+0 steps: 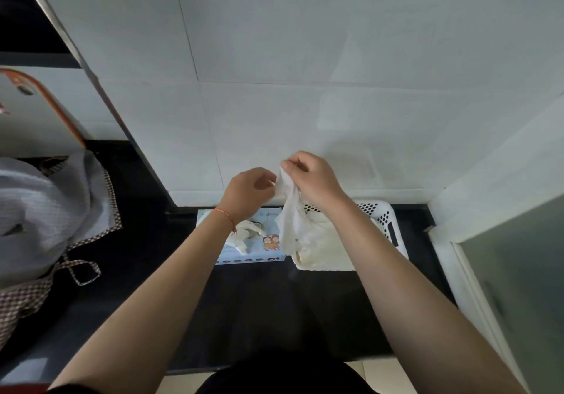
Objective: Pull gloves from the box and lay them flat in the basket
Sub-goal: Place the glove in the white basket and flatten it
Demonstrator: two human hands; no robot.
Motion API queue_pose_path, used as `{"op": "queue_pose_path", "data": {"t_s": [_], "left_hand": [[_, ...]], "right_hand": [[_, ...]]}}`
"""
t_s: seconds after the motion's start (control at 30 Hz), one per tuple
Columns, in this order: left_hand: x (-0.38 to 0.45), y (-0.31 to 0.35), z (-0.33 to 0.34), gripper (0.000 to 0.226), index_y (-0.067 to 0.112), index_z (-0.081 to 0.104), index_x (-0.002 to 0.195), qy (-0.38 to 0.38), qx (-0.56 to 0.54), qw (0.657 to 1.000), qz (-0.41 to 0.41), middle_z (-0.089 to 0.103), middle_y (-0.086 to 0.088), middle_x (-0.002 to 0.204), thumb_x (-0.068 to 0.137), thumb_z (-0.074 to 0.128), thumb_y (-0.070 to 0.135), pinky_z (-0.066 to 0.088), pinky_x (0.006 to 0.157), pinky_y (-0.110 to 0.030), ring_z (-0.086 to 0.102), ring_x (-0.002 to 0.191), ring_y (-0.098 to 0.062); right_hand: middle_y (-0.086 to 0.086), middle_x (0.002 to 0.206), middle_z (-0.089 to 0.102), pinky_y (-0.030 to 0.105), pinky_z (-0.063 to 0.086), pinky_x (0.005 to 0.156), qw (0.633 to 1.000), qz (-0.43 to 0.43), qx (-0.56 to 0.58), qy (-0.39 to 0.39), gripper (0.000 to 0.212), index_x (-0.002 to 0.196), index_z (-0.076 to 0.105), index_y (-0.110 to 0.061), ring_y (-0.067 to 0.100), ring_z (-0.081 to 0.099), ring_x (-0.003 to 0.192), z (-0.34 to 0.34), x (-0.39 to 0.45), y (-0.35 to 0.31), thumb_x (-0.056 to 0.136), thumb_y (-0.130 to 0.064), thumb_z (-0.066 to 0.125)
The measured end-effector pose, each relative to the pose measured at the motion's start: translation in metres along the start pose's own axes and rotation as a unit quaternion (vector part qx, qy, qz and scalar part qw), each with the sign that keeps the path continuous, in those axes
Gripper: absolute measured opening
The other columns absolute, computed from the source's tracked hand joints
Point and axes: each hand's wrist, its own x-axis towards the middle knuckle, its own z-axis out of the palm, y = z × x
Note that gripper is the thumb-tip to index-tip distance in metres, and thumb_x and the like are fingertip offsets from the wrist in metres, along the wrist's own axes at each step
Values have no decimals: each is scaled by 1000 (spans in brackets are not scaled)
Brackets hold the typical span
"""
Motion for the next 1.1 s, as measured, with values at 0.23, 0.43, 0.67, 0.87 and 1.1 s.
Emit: {"op": "queue_pose_path", "data": {"t_s": [0.23,0.43,0.67,0.87,1.1], "left_hand": [[0,2,28,32,27,68,107,-79,-44,996,-2,66,11,107,77,79,31,43,84,-18,58,102,-5],[-1,21,32,7,19,70,83,-25,-67,997,-4,69,7,86,89,67,20,42,75,-17,61,81,-4],[-1,52,13,16,15,62,71,-39,-149,988,-8,59,4,73,87,60,13,39,63,-24,49,66,-10],[-3,77,17,12,13,72,89,-117,-112,987,16,71,-2,81,87,72,24,45,73,-23,60,74,-7],[-4,53,7,26,6,69,99,-181,-120,975,-48,68,-3,84,80,80,20,52,78,-29,62,80,-17]], "right_hand": [[-11,70,51,8,34,54,1000,23,16,-1,16,88,60,-15,-5,45,57,-31,-16,7,99,-25,53],[-9,68,48,14,35,57,998,47,24,36,17,86,61,-14,5,43,62,-55,-23,12,97,-24,54],[-11,99,56,23,41,74,988,76,-99,-87,26,110,64,-13,5,54,93,-78,-30,12,90,-30,66],[0,82,60,27,45,65,984,49,-89,-146,23,93,61,-16,15,57,74,-67,-32,2,79,-24,78],[2,73,53,27,38,58,997,30,-38,-54,23,86,60,-3,14,50,64,-77,-31,13,85,-23,72]]}}
